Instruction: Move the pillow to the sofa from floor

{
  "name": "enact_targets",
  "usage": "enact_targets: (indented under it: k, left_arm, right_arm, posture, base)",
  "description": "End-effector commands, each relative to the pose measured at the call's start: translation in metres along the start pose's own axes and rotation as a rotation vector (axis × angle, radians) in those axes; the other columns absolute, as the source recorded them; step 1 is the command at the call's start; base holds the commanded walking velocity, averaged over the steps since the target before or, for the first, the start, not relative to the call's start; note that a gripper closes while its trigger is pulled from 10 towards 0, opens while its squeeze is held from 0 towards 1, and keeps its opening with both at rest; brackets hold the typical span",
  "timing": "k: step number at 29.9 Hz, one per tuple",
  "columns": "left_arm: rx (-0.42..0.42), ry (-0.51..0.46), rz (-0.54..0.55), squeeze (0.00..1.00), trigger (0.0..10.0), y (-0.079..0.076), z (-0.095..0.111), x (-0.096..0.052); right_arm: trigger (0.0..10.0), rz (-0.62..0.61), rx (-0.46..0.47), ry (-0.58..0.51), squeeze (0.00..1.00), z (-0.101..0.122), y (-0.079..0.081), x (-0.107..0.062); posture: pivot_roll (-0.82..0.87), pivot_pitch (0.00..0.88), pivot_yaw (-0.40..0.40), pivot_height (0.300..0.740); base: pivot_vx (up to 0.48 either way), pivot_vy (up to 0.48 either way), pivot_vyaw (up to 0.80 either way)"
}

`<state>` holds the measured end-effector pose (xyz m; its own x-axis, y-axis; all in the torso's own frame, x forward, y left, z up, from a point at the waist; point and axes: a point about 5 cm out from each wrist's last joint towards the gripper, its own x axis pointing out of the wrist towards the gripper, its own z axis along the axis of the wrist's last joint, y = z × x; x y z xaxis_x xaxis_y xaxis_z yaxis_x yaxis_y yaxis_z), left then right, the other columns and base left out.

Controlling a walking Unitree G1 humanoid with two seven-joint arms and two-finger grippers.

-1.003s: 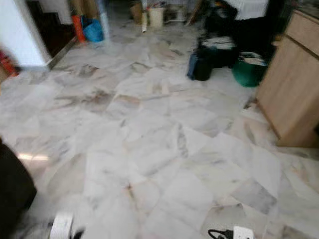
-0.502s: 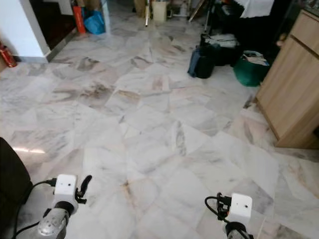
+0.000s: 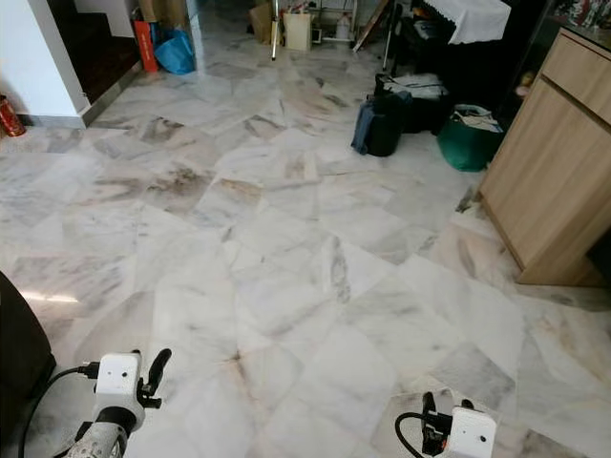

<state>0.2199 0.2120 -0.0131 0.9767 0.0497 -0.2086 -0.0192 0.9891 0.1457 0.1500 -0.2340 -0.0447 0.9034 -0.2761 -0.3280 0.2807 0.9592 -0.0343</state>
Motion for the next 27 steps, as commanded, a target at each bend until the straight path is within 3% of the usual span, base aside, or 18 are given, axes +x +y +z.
enact_targets:
  k: [1,10,12,15,19,27]
  left_arm:
    - [0.001,0.045,-0.006,0.0,10.0,0.001,-0.008,-0.005]
    - [0.011,0.227,-0.017,0.0,10.0,0.003,-0.024,0.002]
    - [0.026,0.303,-0.017,0.0,10.0,0.007,-0.03,0.004]
    - [0.038,0.371,-0.025,0.0,10.0,0.009,-0.036,0.002]
    - [0.044,0.407,-0.032,0.0,10.0,0.01,-0.039,0.001]
    - [0.029,0.612,-0.007,0.0,10.0,0.006,-0.059,-0.011]
  right_arm:
    - [10.0,-0.005,0.0,0.036,0.0,-0.002,0.0,0.002]
    - [10.0,-0.012,0.022,0.273,0.0,-0.025,0.011,0.009]
    - [10.0,-0.022,0.055,0.376,0.0,-0.037,0.018,0.005]
    - [10.0,-0.029,0.067,0.474,0.0,-0.05,0.014,-0.005]
    - [10.0,-0.026,0.07,0.51,0.0,-0.054,0.014,-0.007]
    - [10.0,0.015,0.082,0.605,0.0,-0.057,0.022,-0.004]
  posture:
    - [0.05,0.0,-0.069,0.74]
    - [0.11,0.0,-0.039,0.74]
    - [0.07,0.0,-0.026,0.74]
    - [0.03,0.0,-0.007,0.74]
    - [0.01,0.0,0.005,0.74]
    - [0.04,0.0,-0.01,0.74]
  base:
    - [0.0,0.0,0.0]
    - [0.0,0.0,0.0]
    - [0.0,0.0,0.0]
    - [0.0,0.0,0.0]
    - [0.0,0.0,0.0]
    - [0.0,0.0,0.0]
